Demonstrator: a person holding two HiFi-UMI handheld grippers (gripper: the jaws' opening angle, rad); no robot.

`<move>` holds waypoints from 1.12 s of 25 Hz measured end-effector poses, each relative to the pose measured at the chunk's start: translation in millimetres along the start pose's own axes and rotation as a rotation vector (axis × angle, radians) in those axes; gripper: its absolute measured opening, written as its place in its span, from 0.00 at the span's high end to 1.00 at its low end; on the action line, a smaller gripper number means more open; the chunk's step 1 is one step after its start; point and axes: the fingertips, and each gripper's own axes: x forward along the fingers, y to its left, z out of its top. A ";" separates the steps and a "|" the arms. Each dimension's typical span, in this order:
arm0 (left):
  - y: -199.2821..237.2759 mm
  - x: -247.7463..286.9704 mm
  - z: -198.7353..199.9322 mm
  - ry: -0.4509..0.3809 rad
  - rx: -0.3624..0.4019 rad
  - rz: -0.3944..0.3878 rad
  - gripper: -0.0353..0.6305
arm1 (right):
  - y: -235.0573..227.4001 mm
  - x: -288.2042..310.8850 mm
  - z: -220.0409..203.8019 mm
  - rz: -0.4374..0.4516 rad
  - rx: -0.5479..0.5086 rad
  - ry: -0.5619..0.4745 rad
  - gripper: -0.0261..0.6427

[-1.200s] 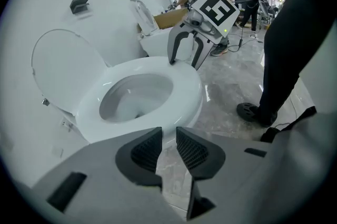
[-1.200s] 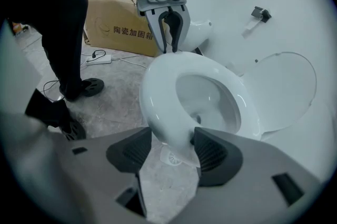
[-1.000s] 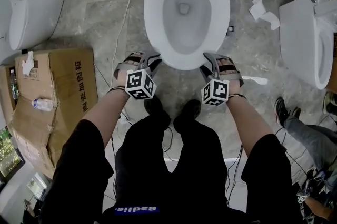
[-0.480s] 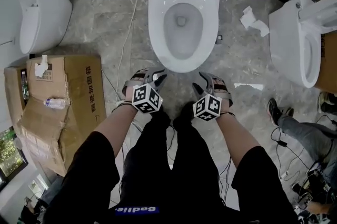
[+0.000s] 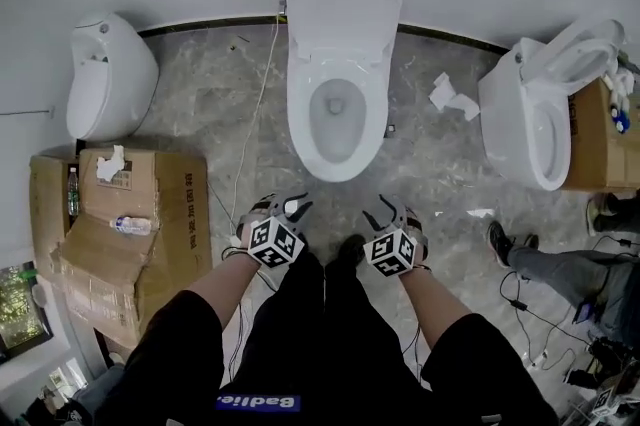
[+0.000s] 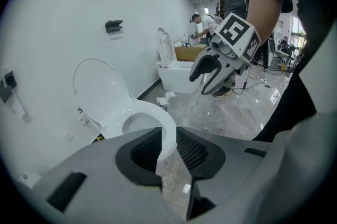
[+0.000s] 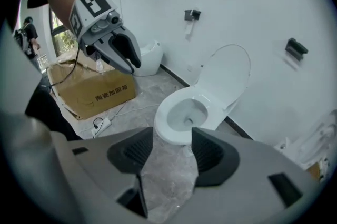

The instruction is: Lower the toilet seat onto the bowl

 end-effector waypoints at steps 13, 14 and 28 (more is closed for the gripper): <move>26.4 -123.9 137.8 -0.313 -0.287 0.127 0.82 | -26.1 -118.3 133.2 -0.065 0.164 -0.245 0.71; 30.1 -136.0 151.4 -0.342 -0.284 0.137 0.82 | -28.9 -126.7 143.5 -0.067 0.176 -0.270 0.73; 38.4 -240.0 264.8 -0.660 -0.319 0.158 0.90 | -44.4 -236.6 253.7 -0.052 0.274 -0.592 0.88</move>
